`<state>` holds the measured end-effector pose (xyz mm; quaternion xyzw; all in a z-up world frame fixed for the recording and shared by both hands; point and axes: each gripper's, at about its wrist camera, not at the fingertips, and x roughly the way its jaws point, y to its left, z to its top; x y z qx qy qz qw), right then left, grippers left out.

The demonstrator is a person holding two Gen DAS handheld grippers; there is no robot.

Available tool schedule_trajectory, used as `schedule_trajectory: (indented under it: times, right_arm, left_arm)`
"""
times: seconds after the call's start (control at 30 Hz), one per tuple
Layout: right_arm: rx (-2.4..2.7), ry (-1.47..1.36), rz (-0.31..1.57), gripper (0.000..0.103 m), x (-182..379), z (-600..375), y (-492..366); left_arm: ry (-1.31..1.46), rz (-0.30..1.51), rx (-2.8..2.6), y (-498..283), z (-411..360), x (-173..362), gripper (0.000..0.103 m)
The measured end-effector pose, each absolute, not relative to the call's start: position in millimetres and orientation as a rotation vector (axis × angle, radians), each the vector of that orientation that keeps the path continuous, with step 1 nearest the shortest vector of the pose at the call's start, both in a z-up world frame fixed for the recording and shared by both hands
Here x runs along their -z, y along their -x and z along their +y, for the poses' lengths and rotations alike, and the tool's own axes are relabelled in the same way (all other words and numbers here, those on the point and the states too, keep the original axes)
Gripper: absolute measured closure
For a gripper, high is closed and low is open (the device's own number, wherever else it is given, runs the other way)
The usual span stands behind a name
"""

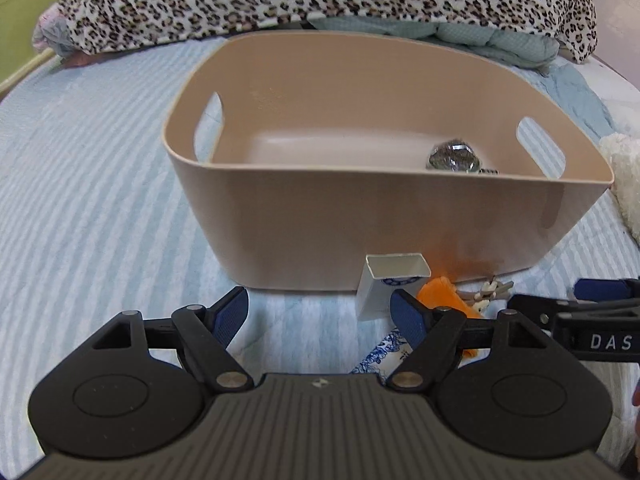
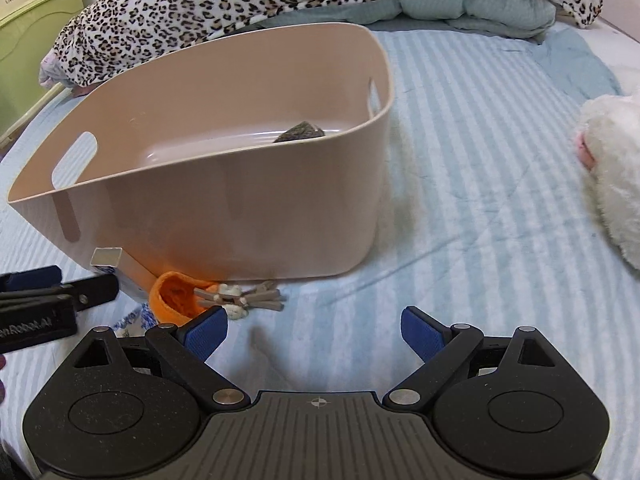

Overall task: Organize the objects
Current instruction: 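Grasp the small white carton with the left gripper while the right gripper grasps the keyring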

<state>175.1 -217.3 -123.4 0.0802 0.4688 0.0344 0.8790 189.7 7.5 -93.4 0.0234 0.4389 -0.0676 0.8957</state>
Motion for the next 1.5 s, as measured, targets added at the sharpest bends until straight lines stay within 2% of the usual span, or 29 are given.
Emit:
schedule_trajectory:
  times: [0.93,1.23,1.5]
  right_arm:
    - [0.027,-0.13,0.983,0.008,135,-223,-194]
    - [-0.011,-0.203,0.987,0.008,132,-233,-192]
    - [-0.022,-0.086,0.997,0.004,143,-205,-204]
  left_arm:
    - [-0.018,0.91,0.207,-191,-5,97,0.024]
    - [0.069,0.937,0.151,-205,-2,99,0.024]
    - [0.083,0.962,0.127,-207,3,104,0.028]
